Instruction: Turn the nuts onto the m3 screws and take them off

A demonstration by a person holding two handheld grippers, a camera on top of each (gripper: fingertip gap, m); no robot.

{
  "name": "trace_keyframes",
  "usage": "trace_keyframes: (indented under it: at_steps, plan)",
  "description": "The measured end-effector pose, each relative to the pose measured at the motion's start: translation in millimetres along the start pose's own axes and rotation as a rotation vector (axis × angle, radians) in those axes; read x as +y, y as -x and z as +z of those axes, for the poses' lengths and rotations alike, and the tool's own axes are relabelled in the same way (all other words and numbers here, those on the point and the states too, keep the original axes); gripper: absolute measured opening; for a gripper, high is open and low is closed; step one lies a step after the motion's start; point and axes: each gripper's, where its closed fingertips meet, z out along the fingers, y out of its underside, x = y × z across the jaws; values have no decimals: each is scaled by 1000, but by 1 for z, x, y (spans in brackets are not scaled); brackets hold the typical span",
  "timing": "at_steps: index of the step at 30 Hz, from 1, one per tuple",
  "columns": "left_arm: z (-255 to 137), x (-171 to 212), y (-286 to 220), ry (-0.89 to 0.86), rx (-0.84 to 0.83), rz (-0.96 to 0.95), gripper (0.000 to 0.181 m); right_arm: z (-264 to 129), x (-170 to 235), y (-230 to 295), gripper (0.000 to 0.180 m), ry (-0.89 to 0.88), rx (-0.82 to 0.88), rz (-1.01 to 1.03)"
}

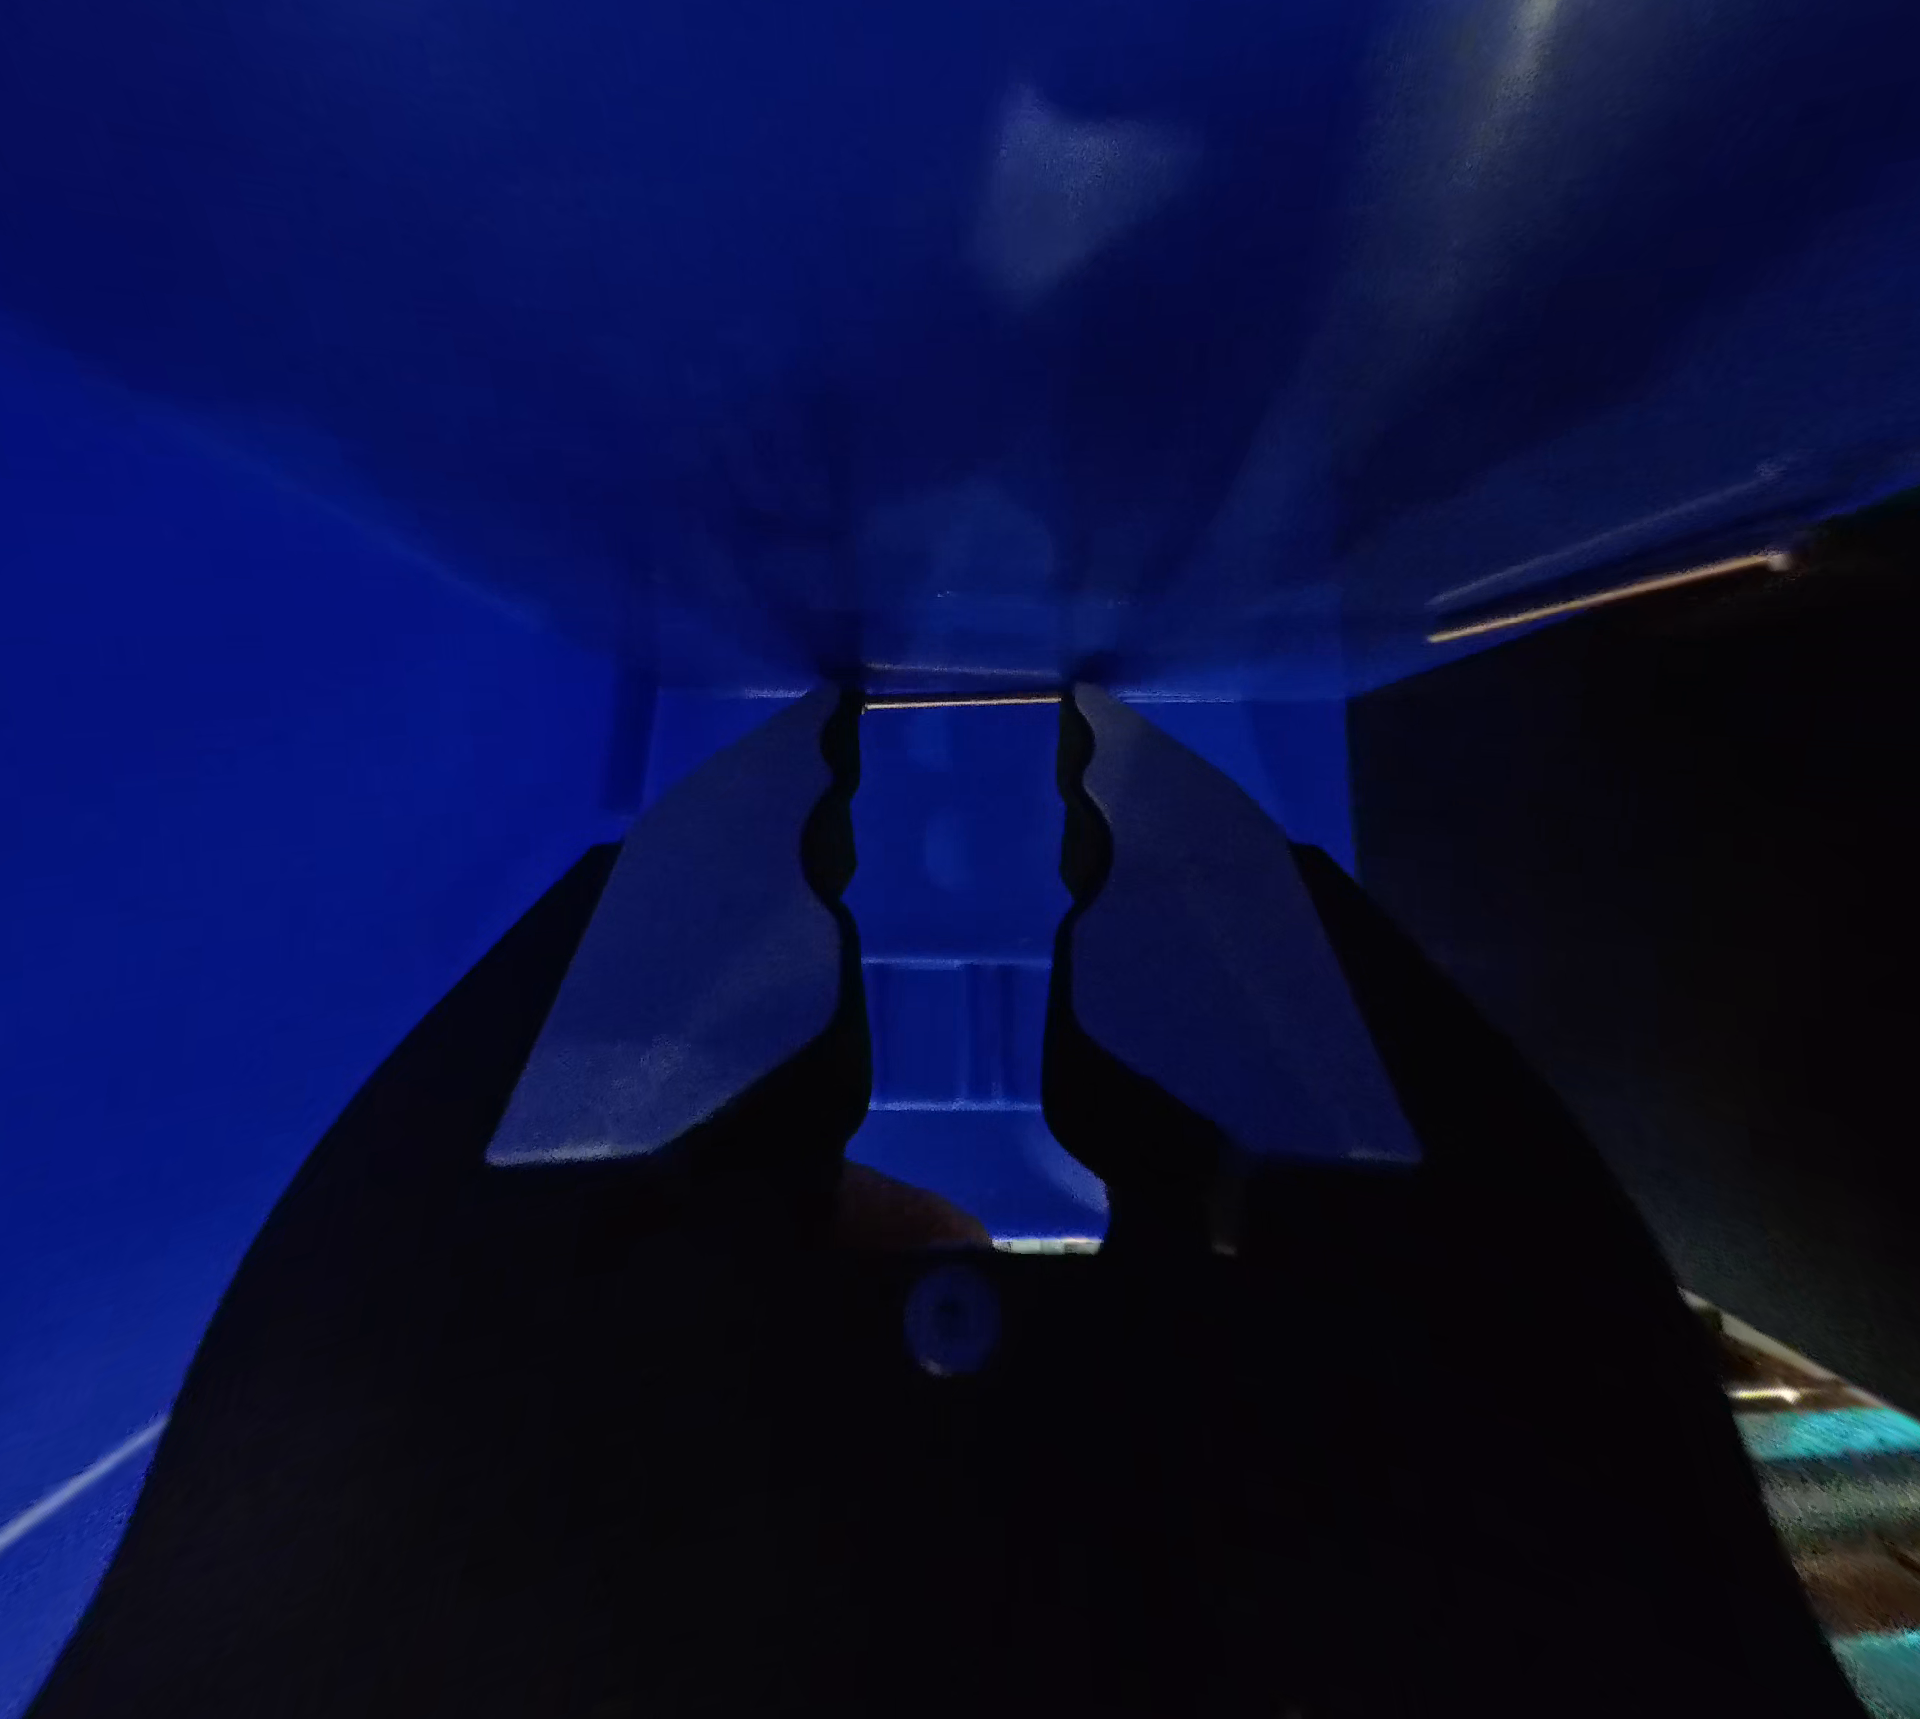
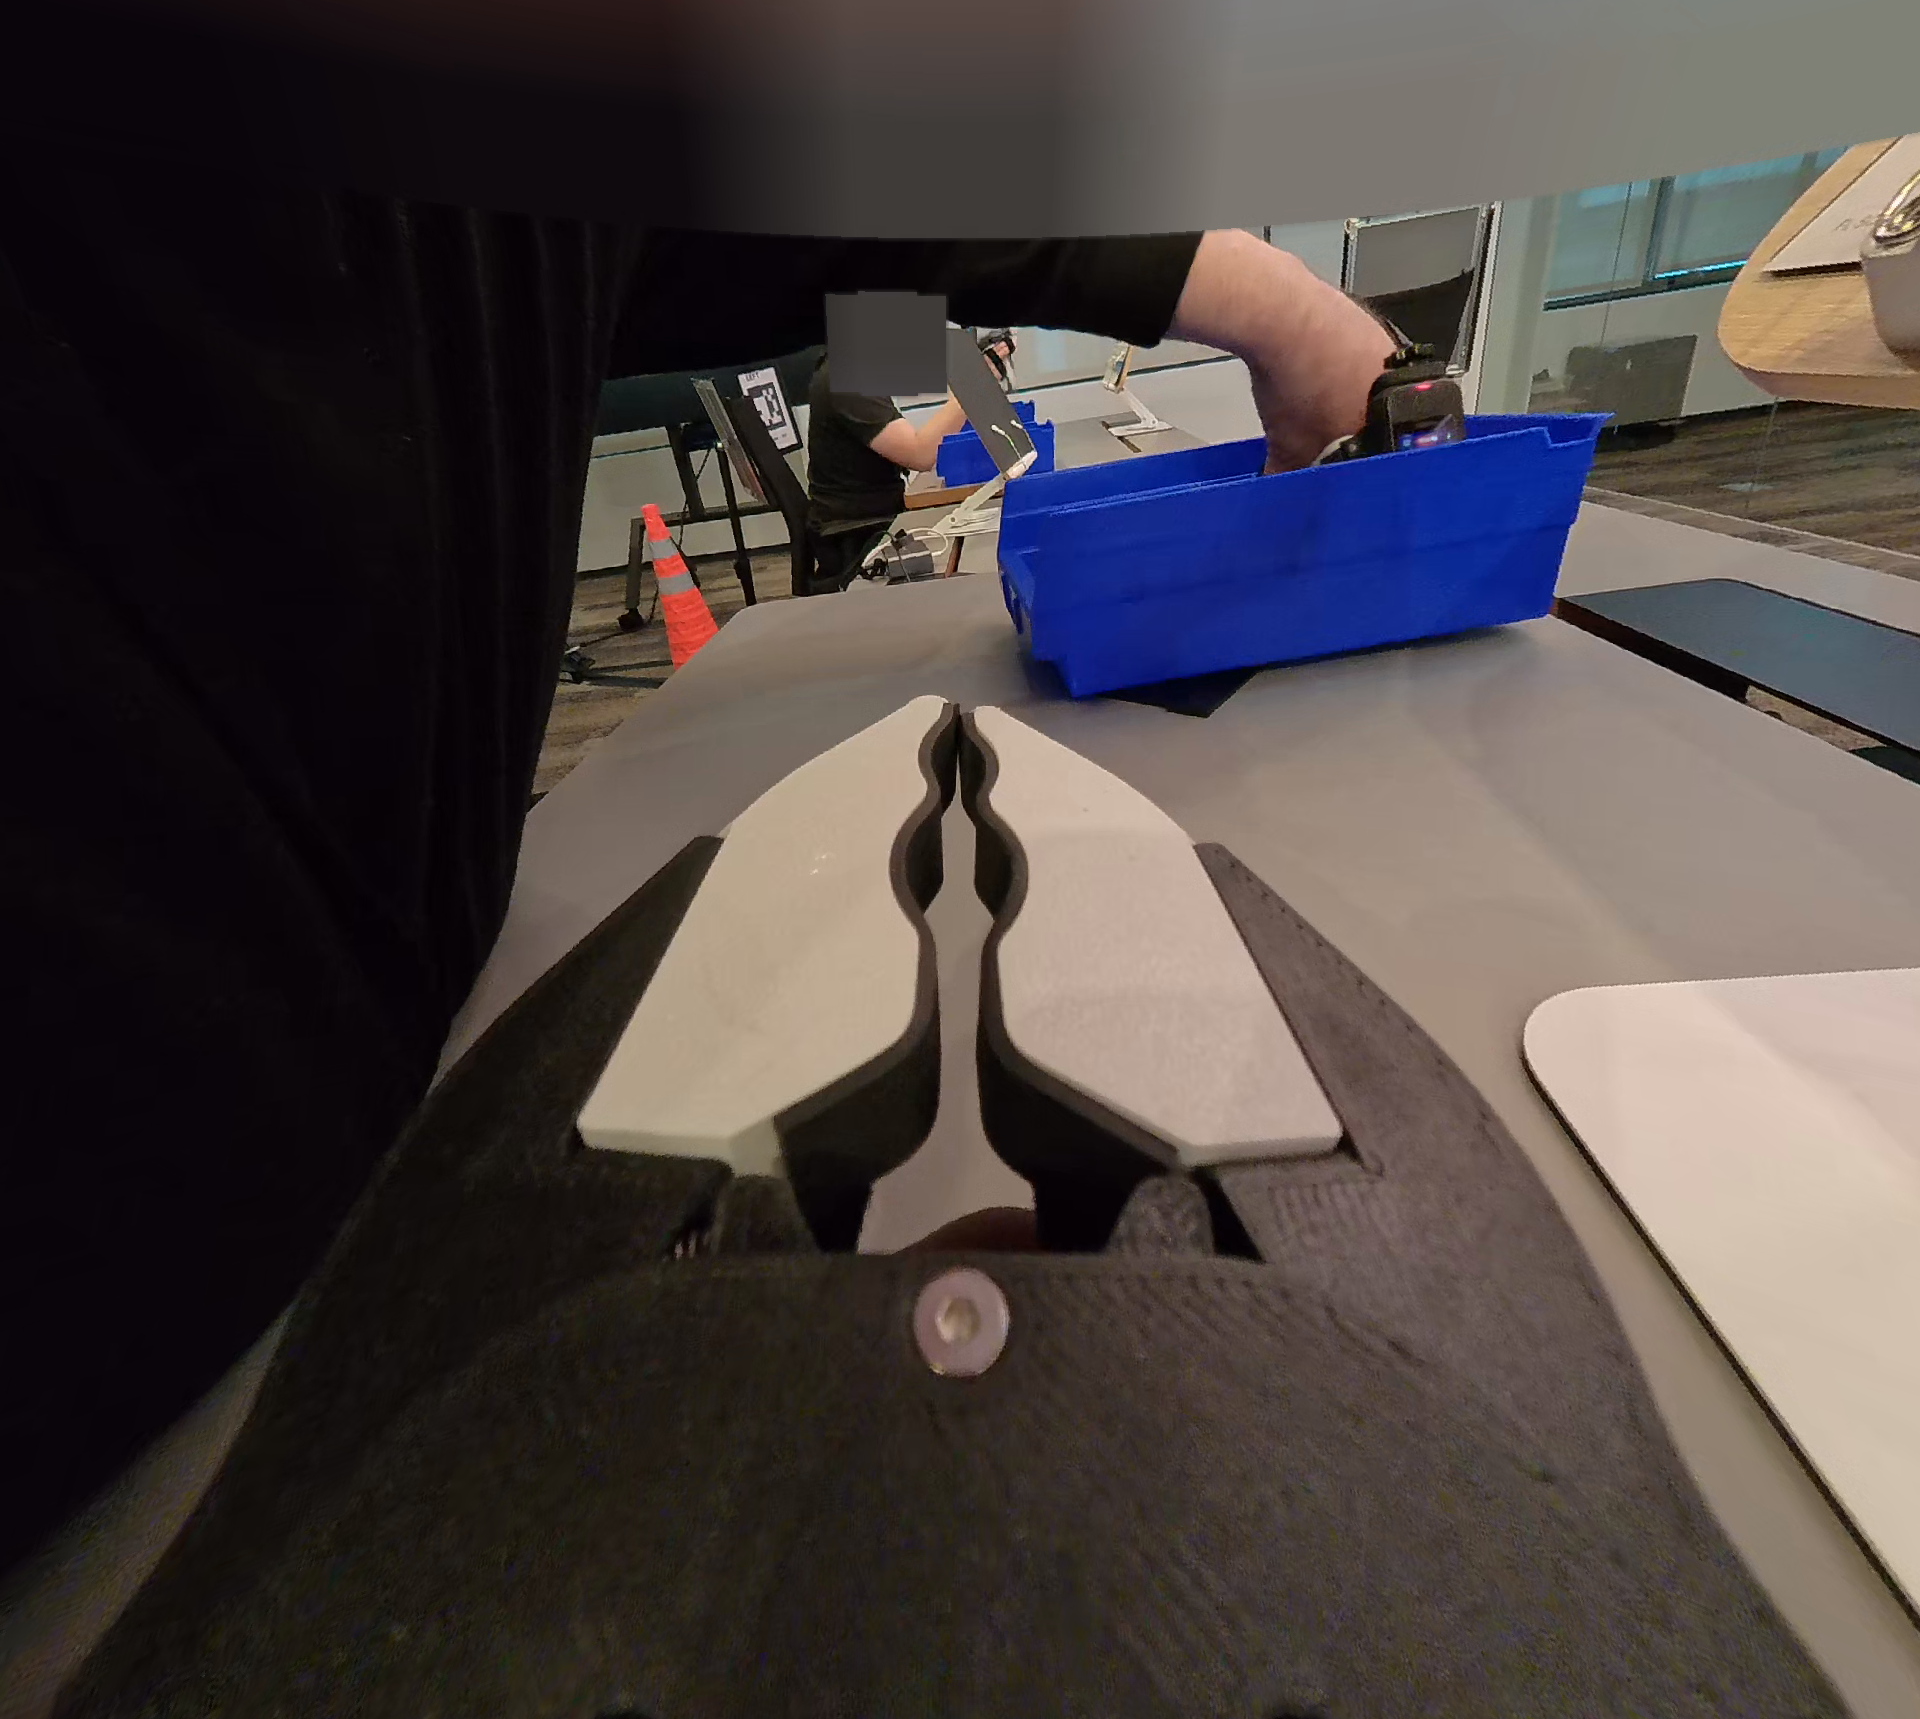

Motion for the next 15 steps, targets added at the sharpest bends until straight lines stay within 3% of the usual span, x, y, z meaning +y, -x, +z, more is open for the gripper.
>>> trace_keyframes:
  at_steps: [1,9,14,15]
  plan:
    - [-2,-1,0,-12,1,-8,35,0,0,0,0,1,0,-1]
    - [-20,-5,-1,-125,0,-65,35,1,1,1,0,5,-1,-5]
    - [-14,5,-4,-100,1,-78,36,1,1,1,0,6,-2,-6]
    - [-14,3,-9,-116,18,-70,29,1,1,1,0,6,-2,-6]
